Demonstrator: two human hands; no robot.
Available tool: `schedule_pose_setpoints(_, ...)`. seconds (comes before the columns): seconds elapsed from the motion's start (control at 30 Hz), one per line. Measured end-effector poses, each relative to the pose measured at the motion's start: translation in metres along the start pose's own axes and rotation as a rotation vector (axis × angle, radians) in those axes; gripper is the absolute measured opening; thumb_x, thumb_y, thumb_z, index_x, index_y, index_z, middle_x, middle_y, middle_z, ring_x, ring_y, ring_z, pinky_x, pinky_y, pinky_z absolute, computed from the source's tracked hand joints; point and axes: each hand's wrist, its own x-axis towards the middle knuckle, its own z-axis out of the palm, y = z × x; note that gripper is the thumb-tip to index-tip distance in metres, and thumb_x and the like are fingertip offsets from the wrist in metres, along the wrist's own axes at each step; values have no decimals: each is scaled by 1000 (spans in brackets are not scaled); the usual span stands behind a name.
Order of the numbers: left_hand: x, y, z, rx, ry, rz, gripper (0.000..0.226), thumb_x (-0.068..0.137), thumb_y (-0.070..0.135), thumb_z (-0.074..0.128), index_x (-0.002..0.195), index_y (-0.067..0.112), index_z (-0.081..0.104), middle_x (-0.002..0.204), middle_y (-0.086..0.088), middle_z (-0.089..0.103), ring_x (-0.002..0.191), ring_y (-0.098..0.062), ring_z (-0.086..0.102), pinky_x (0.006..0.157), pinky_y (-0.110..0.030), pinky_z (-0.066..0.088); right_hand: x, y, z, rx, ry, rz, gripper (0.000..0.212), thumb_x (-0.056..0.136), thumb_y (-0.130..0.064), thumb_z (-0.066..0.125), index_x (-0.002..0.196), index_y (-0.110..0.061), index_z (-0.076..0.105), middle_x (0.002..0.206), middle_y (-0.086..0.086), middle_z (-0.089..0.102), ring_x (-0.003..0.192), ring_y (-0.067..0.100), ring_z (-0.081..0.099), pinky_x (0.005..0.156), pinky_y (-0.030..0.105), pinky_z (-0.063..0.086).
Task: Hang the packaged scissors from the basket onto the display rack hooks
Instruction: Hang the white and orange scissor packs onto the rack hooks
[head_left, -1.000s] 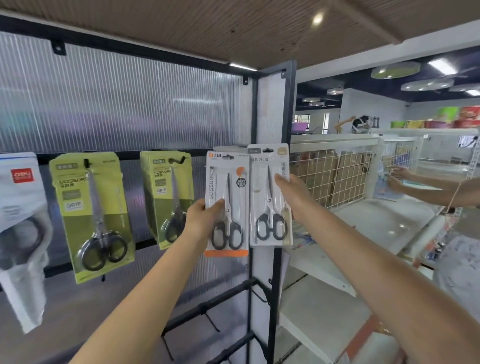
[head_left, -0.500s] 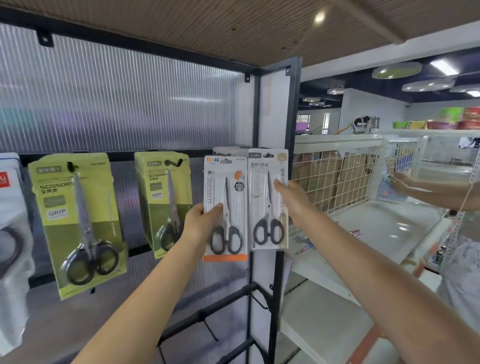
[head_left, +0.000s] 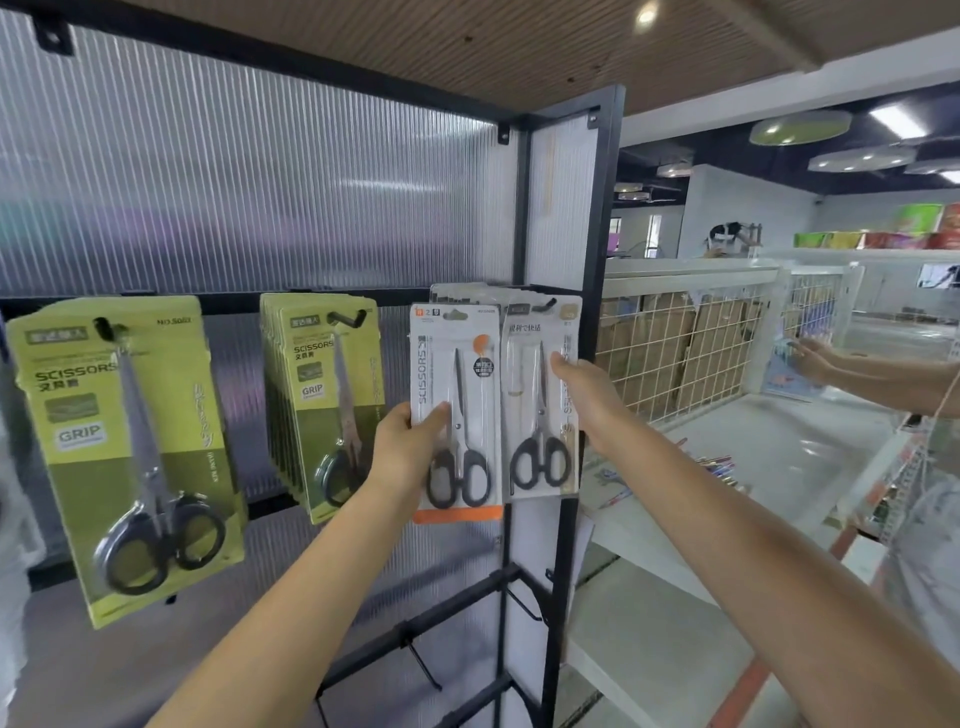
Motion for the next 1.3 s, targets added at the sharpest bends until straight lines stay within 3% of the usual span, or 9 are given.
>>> schedule_pose_setpoints(0.13,-1,-4,0,57,23,37,9,93,20,57,89,13,54,85,-1,61,80,-17,58,80,-34,50,1,3,5,28,-4,-49,50,100,-38,39,142,-11,36,144,6,41,128,21,40,91,28,30)
schedule_pose_setpoints(0.47,-3,-6,2,67,14,66,5,94,21,55,92,18,53,86,7,59,83,-12,57,81,-31,47,-9,9,7,158,67,-130,49,98,-37,45,139,-9,40,139,2,44,130,18,39,94,25,28)
schedule_pose_setpoints(0.57,-4,-7,2,54,6,72,8,94,21,55,98,14,55,88,5,61,83,-12,59,76,-26,49,-9,14,2,168,196,-213,27,96,-35,51,101,-10,58,103,7,62,100,17,55,83,26,36)
schedule_pose_setpoints(0.67,-6,-7,5,51,3,77,11,95,19,54,105,14,53,85,11,58,77,-1,54,67,-17,43,-13,11,-3,161,276,-251,41,93,-35,55,65,-9,40,64,9,41,63,11,39,62,28,32)
schedule_pose_setpoints(0.8,-8,-9,6,88,7,81,11,95,21,54,98,11,52,82,4,58,72,-6,53,62,-16,44,-19,2,-4,153,204,-213,46,91,-36,56,103,9,60,98,23,66,87,33,64,86,38,50)
schedule_pose_setpoints(0.97,-10,-8,7,75,12,80,11,95,20,55,87,12,51,76,5,55,68,-7,52,52,-9,46,-26,-6,-6,171,174,-66,41,94,-32,55,114,3,59,119,9,61,116,29,54,99,38,39)
schedule_pose_setpoints(1.07,-9,-10,6,70,13,61,10,94,22,56,93,12,52,80,2,56,71,-11,53,66,-21,47,-28,-14,-9,175,139,18,53,88,-39,60,127,-4,53,117,-2,55,108,19,51,97,31,37)
schedule_pose_setpoints(1.17,-9,-11,5,61,15,51,11,94,23,56,92,13,51,84,-2,56,77,-17,54,71,-27,48,-26,-18,-15,203,149,29,69,64,-49,68,118,-7,61,114,11,65,103,30,61,96,46,47)
schedule_pose_setpoints(1.3,-8,-12,4,46,24,24,11,94,22,56,96,11,54,88,-2,62,79,-17,60,74,-32,53,-23,-19,-18,147,174,34,59,70,-46,69,115,-7,62,109,13,67,99,32,63,93,49,50)
